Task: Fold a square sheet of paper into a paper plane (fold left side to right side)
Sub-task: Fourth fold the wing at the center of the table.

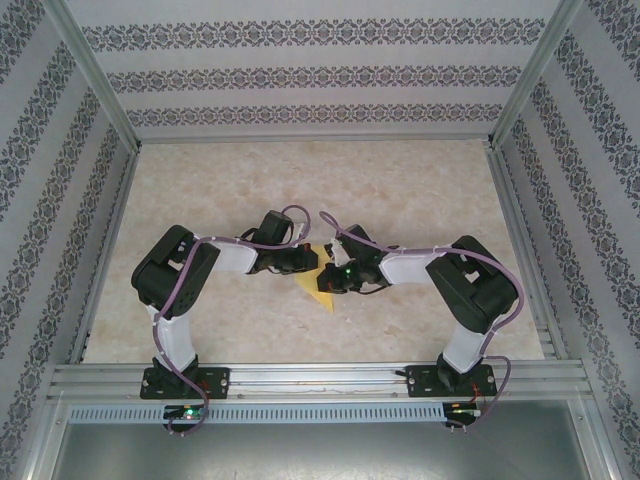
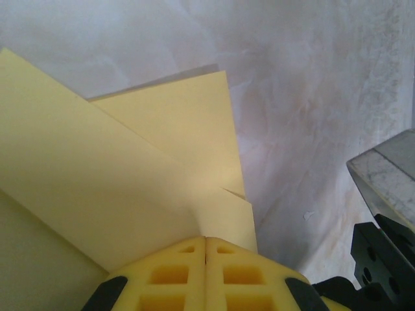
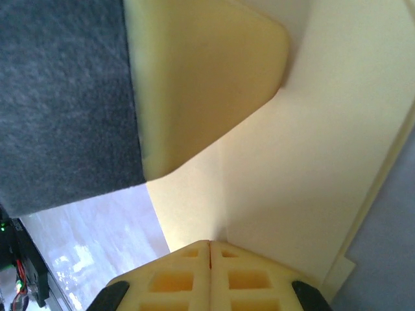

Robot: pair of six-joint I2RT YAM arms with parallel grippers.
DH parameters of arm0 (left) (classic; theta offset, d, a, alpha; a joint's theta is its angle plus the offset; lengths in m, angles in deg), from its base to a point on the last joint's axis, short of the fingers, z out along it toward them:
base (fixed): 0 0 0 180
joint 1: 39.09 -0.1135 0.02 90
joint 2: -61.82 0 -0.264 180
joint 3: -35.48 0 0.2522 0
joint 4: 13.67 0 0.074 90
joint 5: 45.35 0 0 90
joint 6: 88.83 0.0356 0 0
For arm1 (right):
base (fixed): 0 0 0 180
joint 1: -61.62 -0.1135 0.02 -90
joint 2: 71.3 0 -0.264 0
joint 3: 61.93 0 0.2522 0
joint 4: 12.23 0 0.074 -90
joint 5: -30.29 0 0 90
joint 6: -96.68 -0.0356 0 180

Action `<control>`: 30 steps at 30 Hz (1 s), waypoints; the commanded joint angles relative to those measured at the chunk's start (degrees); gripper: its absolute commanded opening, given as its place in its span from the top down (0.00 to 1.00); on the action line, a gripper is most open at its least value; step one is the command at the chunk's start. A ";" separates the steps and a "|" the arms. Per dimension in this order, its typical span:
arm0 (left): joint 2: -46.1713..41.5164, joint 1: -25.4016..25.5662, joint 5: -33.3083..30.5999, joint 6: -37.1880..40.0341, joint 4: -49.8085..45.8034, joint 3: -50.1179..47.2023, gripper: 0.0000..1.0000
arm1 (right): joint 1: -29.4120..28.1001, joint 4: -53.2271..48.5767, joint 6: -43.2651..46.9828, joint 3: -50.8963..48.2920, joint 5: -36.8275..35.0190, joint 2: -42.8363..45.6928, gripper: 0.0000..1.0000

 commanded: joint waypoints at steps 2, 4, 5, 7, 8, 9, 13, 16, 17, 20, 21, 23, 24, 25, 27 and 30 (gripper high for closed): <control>2.30 -0.43 -5.69 -0.66 -5.32 -1.61 1.00 | -1.14 -5.52 1.83 -0.12 -0.72 0.86 1.00; 2.37 -0.60 -6.03 -0.95 -5.05 -1.85 1.00 | -1.34 -6.34 1.90 -0.62 -0.66 1.56 1.00; 2.41 -0.68 -6.19 -1.06 -5.01 -2.03 1.00 | -1.42 -6.50 1.92 -0.88 -0.59 1.92 1.00; 2.46 -0.94 -6.34 -1.28 -4.78 -2.18 1.00 | -1.76 -7.17 1.99 -1.33 -0.46 2.65 1.00; 2.58 -0.88 -6.34 -1.37 -4.74 -2.20 1.00 | -1.76 -7.43 2.01 -1.53 -0.46 3.00 1.00; 2.67 -1.03 -6.29 -1.37 -4.69 -2.25 1.00 | -1.89 -7.63 2.05 -1.72 -0.46 3.43 1.00; 2.80 -1.13 -6.26 -1.43 -4.59 -2.20 1.00 | -2.12 -9.03 2.34 -2.47 -0.78 4.65 1.00; 2.81 -1.13 -6.32 -1.37 -4.65 -2.20 1.00 | -2.16 -9.74 2.42 -3.09 -0.91 5.28 1.00; 2.80 -1.09 -6.33 -1.37 -4.65 -2.20 1.00 | -2.15 -9.81 2.52 -3.18 -0.75 5.23 1.00; 2.93 -1.12 -6.10 -1.37 -4.55 -2.08 1.00 | -2.12 -9.28 2.20 -3.25 -0.68 5.68 1.00; 2.90 -1.11 -6.08 -1.36 -4.49 -2.09 1.00 | -2.08 -9.02 2.02 -2.78 -0.43 5.97 1.00; 3.00 -1.13 -5.89 -1.44 -4.35 -2.01 1.00 | -2.06 -8.68 1.86 -1.64 0.34 6.35 1.00; 3.00 -1.13 -5.78 -1.46 -4.29 -2.02 1.00 | -2.08 -8.64 1.77 -1.06 0.72 6.52 1.00; 2.98 -1.13 -5.74 -1.41 -4.29 -2.03 1.00 | -2.04 -8.44 1.70 -0.83 0.94 6.78 1.00; 3.05 -1.12 -5.60 -1.51 -4.15 -1.94 1.00 | -1.74 -7.90 1.22 -0.69 1.04 7.32 1.00; 2.98 -1.11 -5.48 -1.54 -4.05 -1.77 1.00 | -0.82 -8.04 1.55 0.22 0.17 6.56 1.00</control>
